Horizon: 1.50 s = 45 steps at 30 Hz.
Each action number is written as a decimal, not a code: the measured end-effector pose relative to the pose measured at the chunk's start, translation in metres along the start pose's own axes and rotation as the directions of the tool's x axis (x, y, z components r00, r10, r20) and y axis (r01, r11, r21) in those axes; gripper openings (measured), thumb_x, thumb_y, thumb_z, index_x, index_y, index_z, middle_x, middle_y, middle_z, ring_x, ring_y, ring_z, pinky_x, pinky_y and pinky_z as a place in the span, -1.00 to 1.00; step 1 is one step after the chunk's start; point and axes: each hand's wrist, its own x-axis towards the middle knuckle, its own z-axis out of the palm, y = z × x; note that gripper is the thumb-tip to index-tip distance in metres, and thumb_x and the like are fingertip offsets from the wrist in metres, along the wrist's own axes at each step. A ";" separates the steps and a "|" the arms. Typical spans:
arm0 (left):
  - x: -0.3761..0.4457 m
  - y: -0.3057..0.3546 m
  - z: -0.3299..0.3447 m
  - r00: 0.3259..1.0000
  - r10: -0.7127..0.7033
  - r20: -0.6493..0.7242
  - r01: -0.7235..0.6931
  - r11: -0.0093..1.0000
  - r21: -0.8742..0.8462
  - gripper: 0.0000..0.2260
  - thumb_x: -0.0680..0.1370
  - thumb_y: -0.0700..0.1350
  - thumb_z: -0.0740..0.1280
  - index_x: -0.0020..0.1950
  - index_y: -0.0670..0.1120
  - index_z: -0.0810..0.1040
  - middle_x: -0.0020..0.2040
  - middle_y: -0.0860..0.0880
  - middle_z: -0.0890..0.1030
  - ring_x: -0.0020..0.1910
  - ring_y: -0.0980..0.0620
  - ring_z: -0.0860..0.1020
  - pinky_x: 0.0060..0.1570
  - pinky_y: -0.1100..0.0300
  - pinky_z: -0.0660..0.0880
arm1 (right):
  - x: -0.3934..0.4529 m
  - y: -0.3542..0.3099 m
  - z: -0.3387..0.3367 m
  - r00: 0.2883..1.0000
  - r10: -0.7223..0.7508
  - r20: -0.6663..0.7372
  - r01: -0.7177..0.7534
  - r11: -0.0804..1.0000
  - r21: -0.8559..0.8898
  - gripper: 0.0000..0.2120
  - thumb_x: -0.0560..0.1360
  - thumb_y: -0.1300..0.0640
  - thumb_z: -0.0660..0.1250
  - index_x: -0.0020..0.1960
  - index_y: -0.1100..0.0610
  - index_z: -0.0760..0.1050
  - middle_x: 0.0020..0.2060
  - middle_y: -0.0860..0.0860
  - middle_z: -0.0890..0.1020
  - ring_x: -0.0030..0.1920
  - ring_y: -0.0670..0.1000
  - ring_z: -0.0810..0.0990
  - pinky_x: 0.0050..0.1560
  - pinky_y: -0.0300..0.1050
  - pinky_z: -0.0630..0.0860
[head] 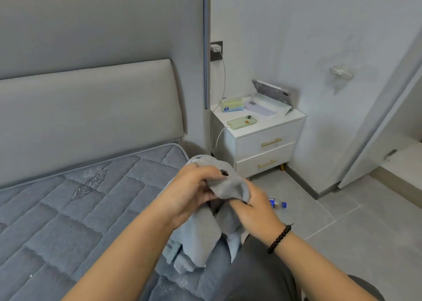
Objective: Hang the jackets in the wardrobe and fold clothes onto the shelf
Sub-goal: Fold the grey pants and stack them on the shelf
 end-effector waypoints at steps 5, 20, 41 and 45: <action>0.026 0.008 0.053 0.955 0.293 -0.054 -0.215 0.803 0.555 -0.75 0.46 -0.27 0.37 0.10 -0.06 0.58 -0.04 0.01 0.69 -0.03 0.14 0.61 -0.02 0.23 0.49 | 0.002 -0.018 -0.087 0.972 0.179 -0.154 -0.123 0.940 0.318 -0.89 0.33 0.37 0.25 -0.31 0.24 0.36 -0.42 0.05 0.36 -0.38 -0.01 0.34 -0.38 -0.23 0.28; 0.075 -0.010 0.264 0.784 0.260 0.563 -0.593 0.579 0.559 -0.77 0.33 -0.10 0.36 -0.03 -0.02 0.57 -0.12 0.03 0.67 -0.09 0.11 0.60 -0.08 0.18 0.50 | -0.080 -0.057 -0.312 0.976 -0.043 -0.215 -0.037 0.933 -0.359 -0.62 0.29 -0.06 0.54 -0.04 0.10 0.48 -0.19 -0.07 0.60 -0.17 -0.08 0.56 -0.14 -0.15 0.51; 0.114 -0.013 0.445 0.160 0.453 0.877 -0.676 -0.597 0.432 -0.74 0.33 -0.28 0.43 -0.01 -0.19 0.51 -0.27 -0.13 0.47 -0.49 -0.12 0.43 -0.54 0.22 0.25 | -0.228 -0.071 -0.499 0.722 -0.188 -0.666 -0.677 0.006 -0.736 -0.68 0.45 0.28 0.23 0.19 0.11 0.36 0.05 0.04 0.46 -0.04 0.10 0.49 -0.29 -0.06 0.48; 0.140 -0.007 0.440 0.240 0.452 0.859 -0.679 -0.554 0.481 -0.64 0.35 -0.24 0.46 0.11 -0.12 0.46 -0.14 -0.12 0.46 -0.31 -0.15 0.47 -0.50 0.15 0.30 | -0.267 -0.086 -0.518 0.604 -0.191 -0.774 -0.795 -0.069 -0.603 -0.73 0.44 0.33 0.24 0.12 0.14 0.40 -0.01 0.07 0.48 -0.17 0.12 0.48 -0.30 -0.05 0.46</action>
